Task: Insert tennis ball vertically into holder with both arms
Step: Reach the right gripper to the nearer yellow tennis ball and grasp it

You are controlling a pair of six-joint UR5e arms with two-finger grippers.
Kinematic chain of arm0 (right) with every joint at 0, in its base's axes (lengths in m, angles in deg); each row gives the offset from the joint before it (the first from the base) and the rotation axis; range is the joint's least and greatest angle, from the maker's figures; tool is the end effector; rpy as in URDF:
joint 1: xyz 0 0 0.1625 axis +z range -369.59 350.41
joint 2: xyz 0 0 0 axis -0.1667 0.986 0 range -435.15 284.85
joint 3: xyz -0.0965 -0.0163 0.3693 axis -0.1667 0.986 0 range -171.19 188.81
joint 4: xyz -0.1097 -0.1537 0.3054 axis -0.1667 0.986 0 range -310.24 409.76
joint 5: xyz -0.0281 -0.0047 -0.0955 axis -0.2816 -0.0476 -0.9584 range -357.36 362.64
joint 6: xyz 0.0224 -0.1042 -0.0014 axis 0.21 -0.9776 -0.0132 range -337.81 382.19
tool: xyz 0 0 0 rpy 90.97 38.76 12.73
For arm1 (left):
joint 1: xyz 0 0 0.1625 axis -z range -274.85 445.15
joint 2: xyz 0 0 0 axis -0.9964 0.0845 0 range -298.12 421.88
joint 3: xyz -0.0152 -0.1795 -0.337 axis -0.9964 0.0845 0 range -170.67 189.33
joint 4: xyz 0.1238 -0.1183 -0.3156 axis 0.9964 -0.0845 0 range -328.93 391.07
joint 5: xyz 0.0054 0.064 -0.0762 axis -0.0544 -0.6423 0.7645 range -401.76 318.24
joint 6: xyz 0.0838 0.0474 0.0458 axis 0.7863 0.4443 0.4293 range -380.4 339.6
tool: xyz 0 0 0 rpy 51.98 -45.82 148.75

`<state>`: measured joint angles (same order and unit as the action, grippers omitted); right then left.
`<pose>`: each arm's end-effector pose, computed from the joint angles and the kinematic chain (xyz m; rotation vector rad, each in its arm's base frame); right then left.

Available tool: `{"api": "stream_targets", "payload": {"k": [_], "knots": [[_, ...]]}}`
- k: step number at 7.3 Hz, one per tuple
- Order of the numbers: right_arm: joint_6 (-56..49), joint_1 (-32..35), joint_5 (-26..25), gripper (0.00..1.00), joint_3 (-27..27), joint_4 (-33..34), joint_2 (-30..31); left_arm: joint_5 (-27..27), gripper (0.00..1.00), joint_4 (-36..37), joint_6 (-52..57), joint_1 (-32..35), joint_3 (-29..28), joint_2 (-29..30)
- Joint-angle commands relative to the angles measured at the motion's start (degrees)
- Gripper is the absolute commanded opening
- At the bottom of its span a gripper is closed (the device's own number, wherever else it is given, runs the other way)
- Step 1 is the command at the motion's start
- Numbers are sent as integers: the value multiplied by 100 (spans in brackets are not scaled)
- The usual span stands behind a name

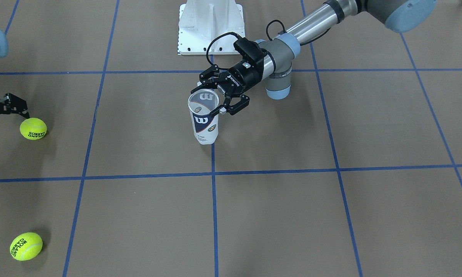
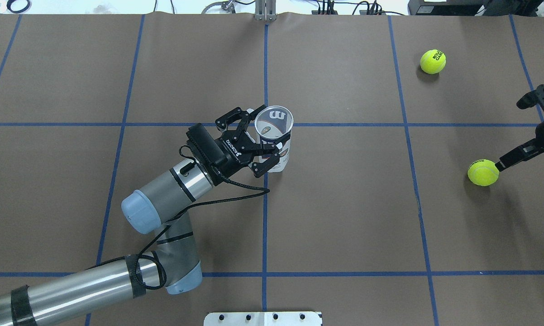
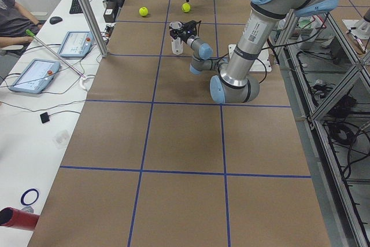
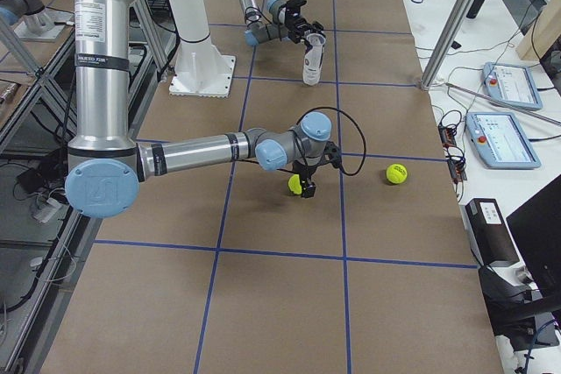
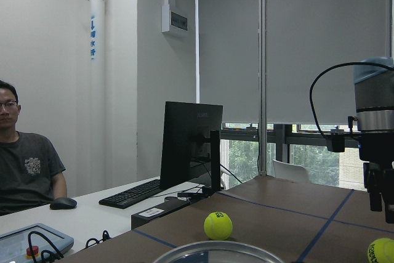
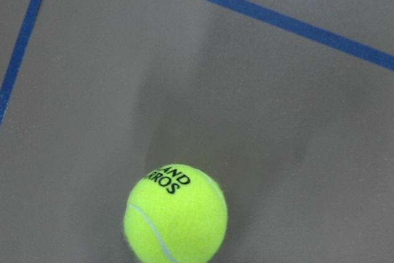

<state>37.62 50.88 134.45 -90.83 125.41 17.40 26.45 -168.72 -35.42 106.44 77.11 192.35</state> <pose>-0.1606 -0.4097 0.5406 0.0546 -0.8071 -0.3689 0.4788 -0.3721 0.2092 1.7538 1.2981 0.1049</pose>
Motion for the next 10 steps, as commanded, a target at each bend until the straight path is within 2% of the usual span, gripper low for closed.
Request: {"api": "stream_targets", "payload": {"k": [1,3,6,7,8,9,10], "knots": [[136,-237,-76,99,22,2,-27,0,81,1,-1,-2,-2,-13],[136,-465,-347,99,110,11,-114,0,81,1,-1,-10,-11,-13],[136,-502,-366,97,532,2,-439,0,81,1,-1,-10,-2,-22],[136,-502,-366,64,524,2,-457,0,81,-8,-1,-10,-11,-22],[136,-502,-366,20,532,2,-466,0,81,-8,-1,-10,-2,-22],[153,-493,-366,0,515,11,-466,0,81,-8,-1,-10,-11,-22],[319,-493,-349,0,324,2,-475,0,81,-8,-1,-10,-20,-31]]}}
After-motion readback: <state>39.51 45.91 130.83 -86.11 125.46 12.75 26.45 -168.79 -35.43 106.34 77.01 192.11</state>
